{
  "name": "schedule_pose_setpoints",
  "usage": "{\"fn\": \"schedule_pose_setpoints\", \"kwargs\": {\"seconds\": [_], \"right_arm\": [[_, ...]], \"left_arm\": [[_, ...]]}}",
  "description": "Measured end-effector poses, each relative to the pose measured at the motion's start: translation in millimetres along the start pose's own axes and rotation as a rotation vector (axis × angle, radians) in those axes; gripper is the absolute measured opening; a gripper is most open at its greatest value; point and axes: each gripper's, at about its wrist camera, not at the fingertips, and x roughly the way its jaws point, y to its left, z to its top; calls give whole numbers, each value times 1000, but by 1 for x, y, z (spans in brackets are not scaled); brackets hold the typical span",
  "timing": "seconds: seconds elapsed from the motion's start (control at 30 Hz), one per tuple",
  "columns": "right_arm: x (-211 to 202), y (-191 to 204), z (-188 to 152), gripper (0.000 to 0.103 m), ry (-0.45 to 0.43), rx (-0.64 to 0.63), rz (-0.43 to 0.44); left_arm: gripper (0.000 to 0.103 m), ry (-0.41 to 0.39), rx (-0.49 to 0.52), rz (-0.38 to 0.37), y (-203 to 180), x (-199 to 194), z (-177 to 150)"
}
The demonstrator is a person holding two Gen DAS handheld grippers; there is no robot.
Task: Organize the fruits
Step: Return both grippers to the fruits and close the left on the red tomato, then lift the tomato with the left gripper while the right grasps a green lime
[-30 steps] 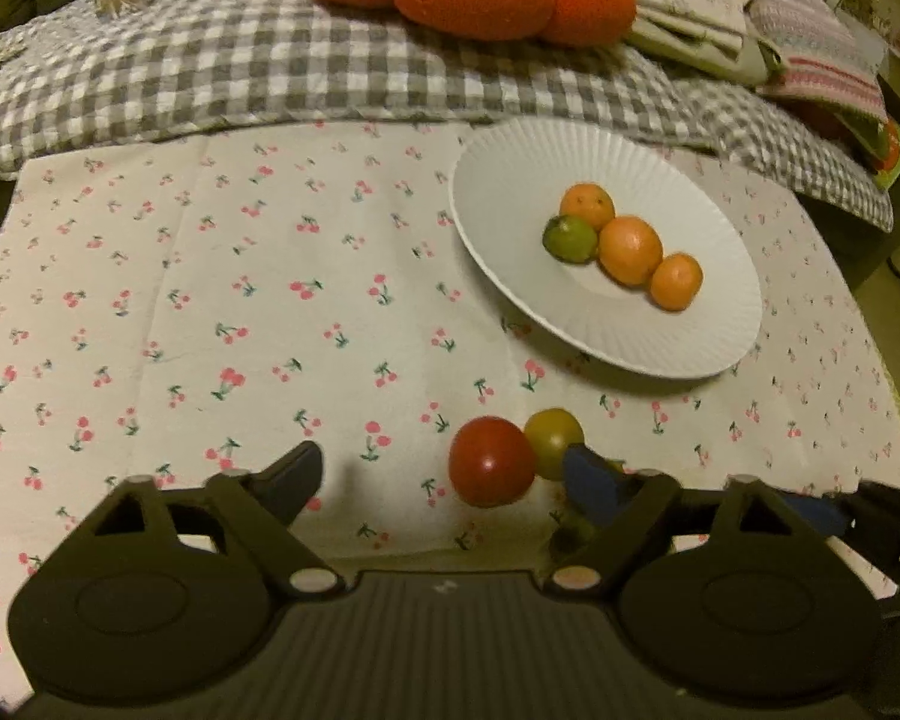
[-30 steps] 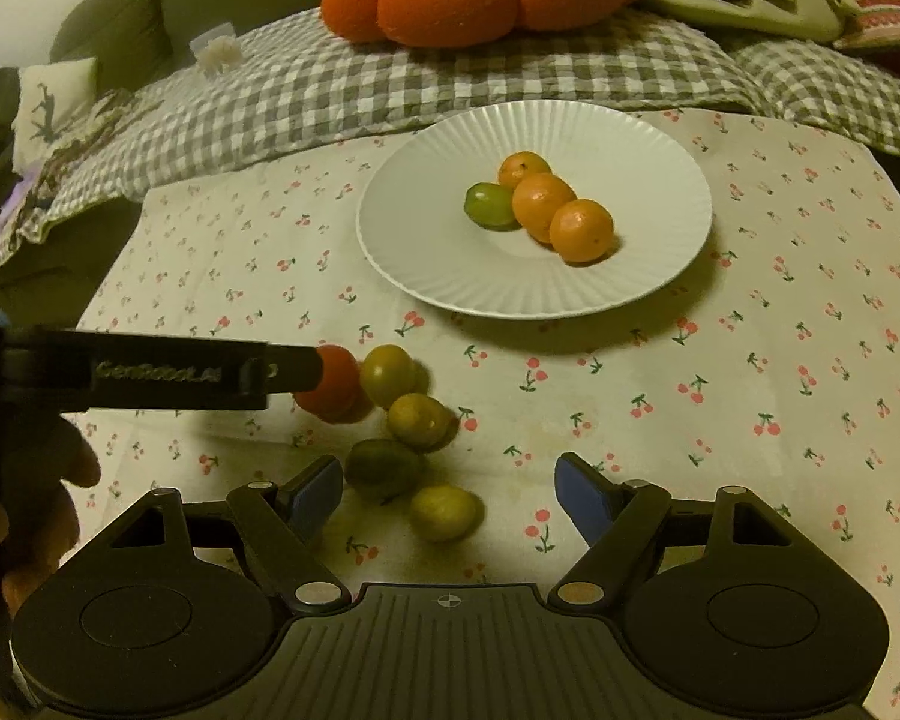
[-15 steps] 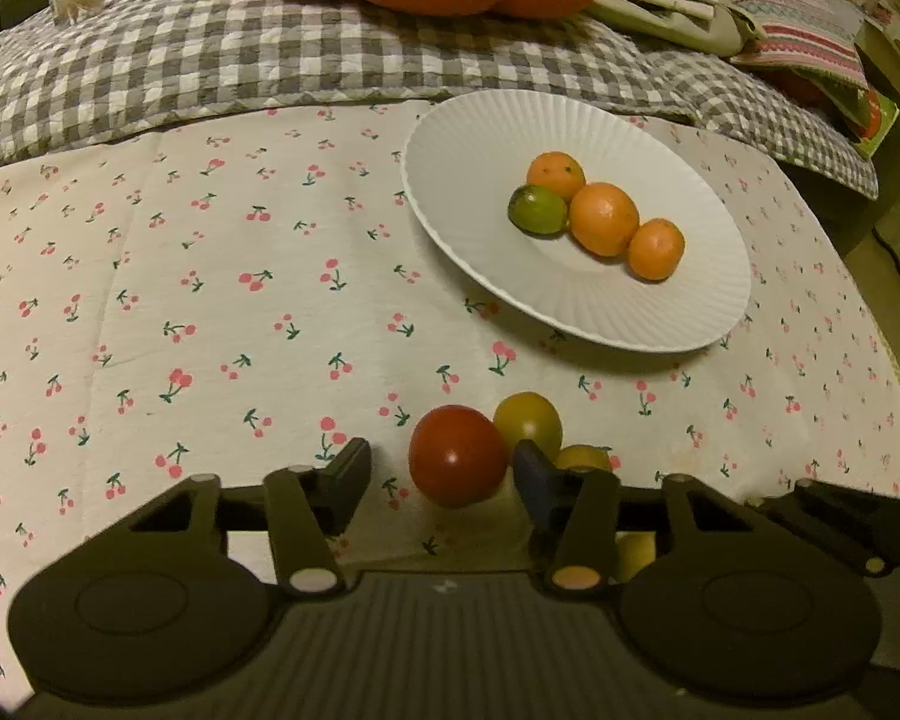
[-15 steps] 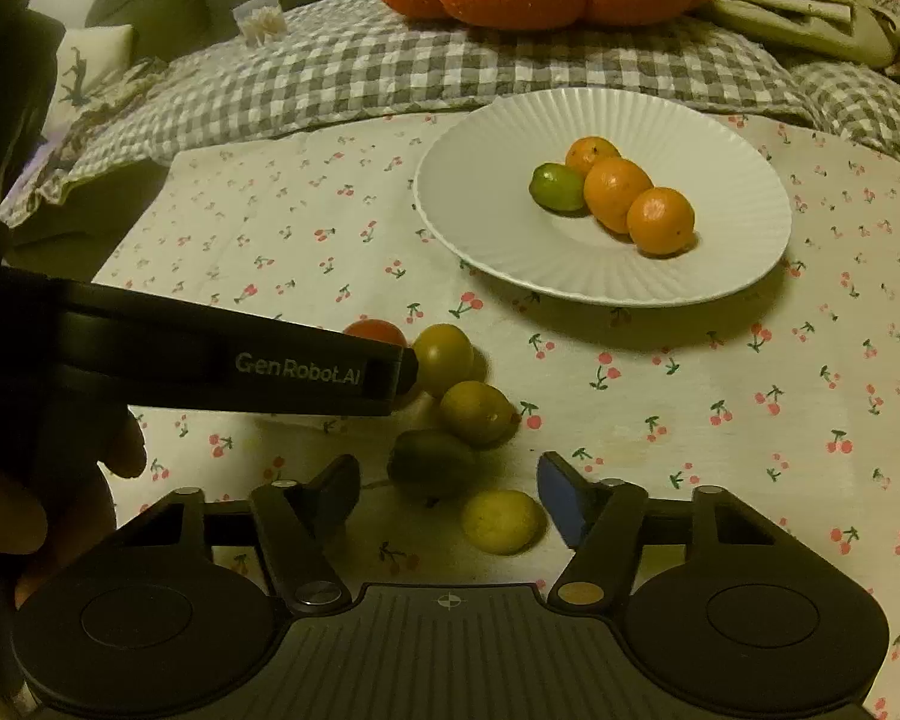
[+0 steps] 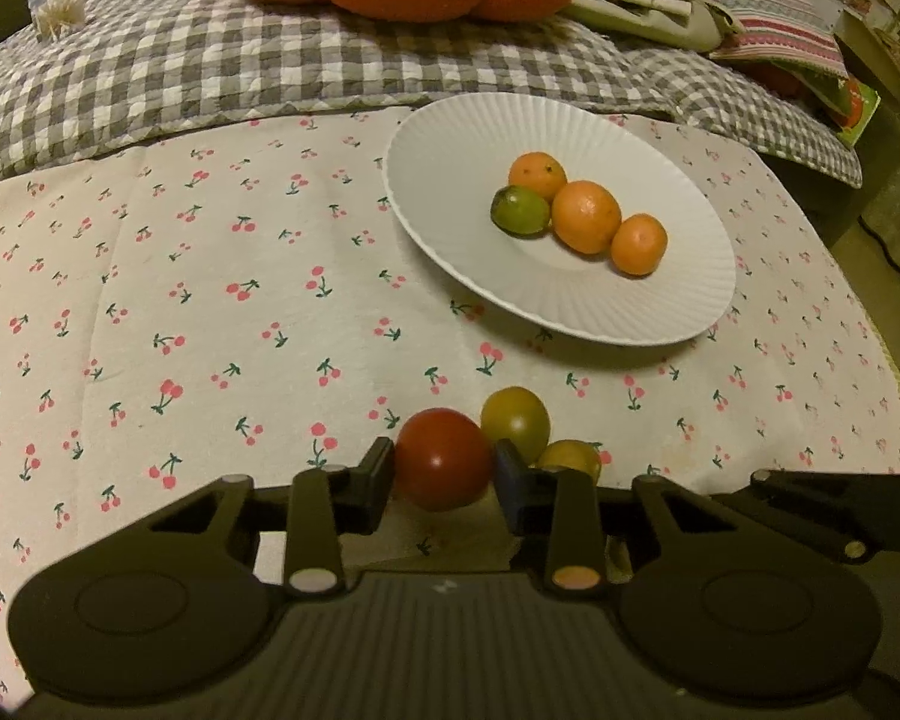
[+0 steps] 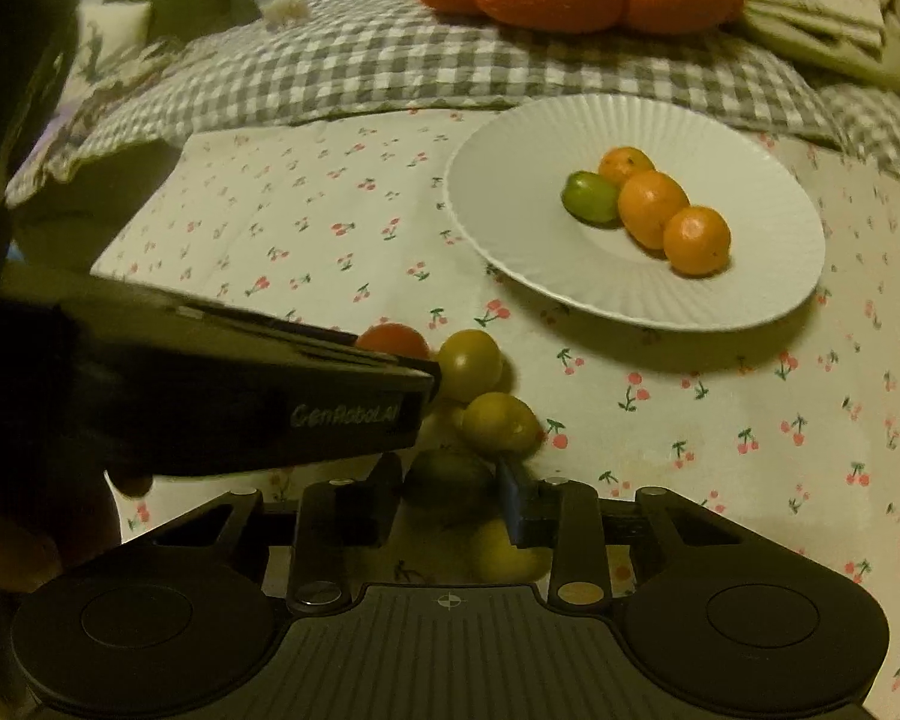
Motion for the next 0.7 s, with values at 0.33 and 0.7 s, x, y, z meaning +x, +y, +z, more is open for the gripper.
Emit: {"fn": "schedule_pose_setpoints", "kwargs": {"seconds": [0.33,0.7], "right_arm": [[-19,-5,6,32,-41,-18,11],[-43,-28,24,32,-119,21,-16]], "left_arm": [[34,-29,-59,-59,8,-21,8],[34,-97,-154,-116,21,-34,23]]}}
